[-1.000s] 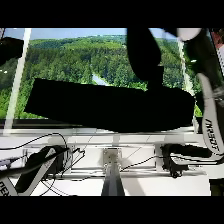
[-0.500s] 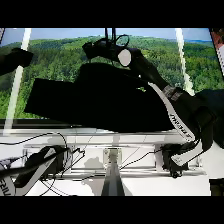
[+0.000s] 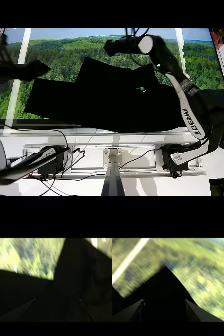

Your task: Fold the clothes and pants, and hang the long-sleeved shirts on hangers.

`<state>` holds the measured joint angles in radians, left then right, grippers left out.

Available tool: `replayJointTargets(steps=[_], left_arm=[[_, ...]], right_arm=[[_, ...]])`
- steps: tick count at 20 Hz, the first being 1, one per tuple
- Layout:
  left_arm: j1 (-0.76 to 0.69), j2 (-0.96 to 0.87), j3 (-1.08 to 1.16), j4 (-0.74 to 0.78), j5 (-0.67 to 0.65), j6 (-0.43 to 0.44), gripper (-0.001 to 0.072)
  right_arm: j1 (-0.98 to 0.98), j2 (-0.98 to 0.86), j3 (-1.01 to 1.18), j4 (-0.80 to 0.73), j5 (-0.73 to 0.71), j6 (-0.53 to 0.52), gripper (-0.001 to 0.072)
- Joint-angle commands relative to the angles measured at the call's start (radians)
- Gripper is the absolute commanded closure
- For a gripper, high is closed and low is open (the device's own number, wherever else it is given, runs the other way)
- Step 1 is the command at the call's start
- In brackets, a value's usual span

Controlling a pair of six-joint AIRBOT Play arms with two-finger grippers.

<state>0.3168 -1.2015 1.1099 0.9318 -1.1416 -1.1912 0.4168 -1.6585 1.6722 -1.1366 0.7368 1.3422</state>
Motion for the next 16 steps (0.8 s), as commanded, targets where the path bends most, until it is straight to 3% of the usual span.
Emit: replayJointTargets(steps=[1,7,16], left_arm=[[-0.08,-0.135,0.0,-0.002,-0.082,0.002,0.0128],[-0.252,-0.315,0.0,-0.062,-0.014,0.002,0.0131],[-0.247,-0.372,0.0,-0.019,0.181,0.001,0.0131]], right_arm=[[-0.097,0.012,0.0,-0.011,0.167,0.0,0.0157],[-0.168,0.012,0.0,-0.012,0.219,0.0,0.0157],[-0.172,0.012,0.0,-0.017,0.215,0.0,0.0157]])
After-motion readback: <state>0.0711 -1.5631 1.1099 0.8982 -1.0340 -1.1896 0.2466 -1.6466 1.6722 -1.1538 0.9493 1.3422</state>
